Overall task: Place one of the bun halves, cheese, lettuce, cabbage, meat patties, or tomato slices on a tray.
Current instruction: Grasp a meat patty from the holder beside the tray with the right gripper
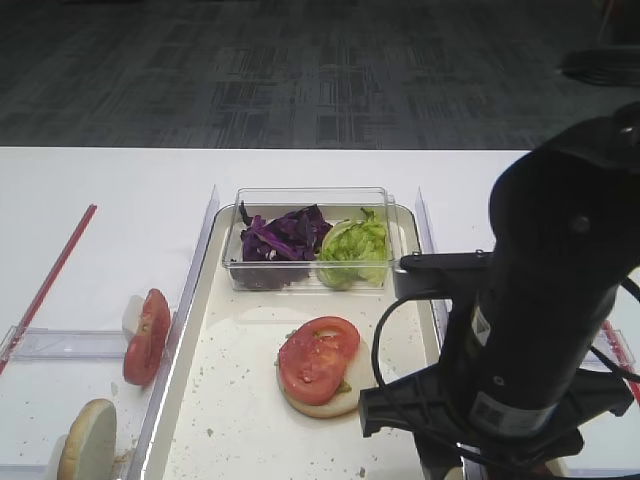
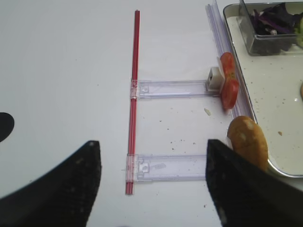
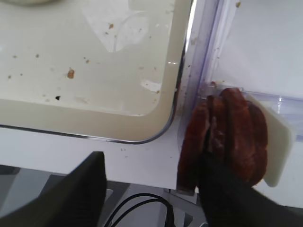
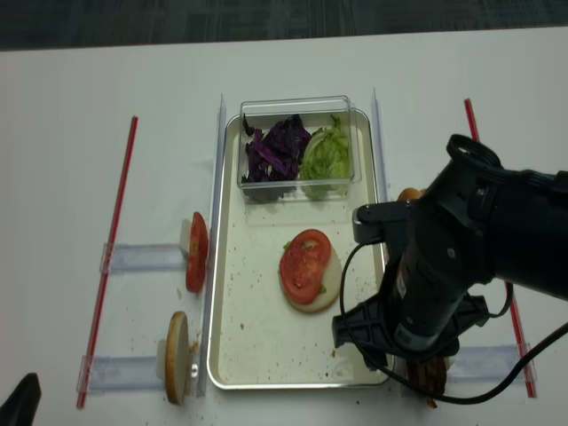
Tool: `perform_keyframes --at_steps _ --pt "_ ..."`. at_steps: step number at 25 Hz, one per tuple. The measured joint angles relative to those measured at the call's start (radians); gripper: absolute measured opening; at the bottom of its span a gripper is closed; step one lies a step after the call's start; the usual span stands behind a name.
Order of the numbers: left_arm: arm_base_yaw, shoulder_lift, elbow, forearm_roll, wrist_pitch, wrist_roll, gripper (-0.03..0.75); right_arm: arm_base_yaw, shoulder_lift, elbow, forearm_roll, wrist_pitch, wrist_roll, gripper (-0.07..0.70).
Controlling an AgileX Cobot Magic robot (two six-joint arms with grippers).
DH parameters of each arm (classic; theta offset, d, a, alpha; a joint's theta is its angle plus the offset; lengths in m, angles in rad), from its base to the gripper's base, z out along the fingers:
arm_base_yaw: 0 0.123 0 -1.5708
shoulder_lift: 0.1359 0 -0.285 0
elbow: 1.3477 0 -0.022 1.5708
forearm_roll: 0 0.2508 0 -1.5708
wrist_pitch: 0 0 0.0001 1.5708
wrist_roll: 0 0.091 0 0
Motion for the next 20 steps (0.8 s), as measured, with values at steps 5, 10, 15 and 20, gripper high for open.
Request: perform_keyframes --at_steps 5,10,15,20 --pt "0.000 0.000 0.000 0.000 0.000 0.000 0.438 0.000 0.018 0.000 -0.016 0.002 0.000 0.370" --pt "0.000 0.000 0.000 0.000 0.000 0.000 0.438 0.000 0.018 0.000 -0.047 0.019 0.011 0.304" --pt "0.000 0.000 0.000 0.000 0.000 0.000 0.438 0.000 0.018 0.000 -0.072 0.033 0.023 0.216" --pt "0.000 0.000 0.000 0.000 0.000 0.000 0.438 0.000 0.018 0.000 -0.098 0.050 0.026 0.118"
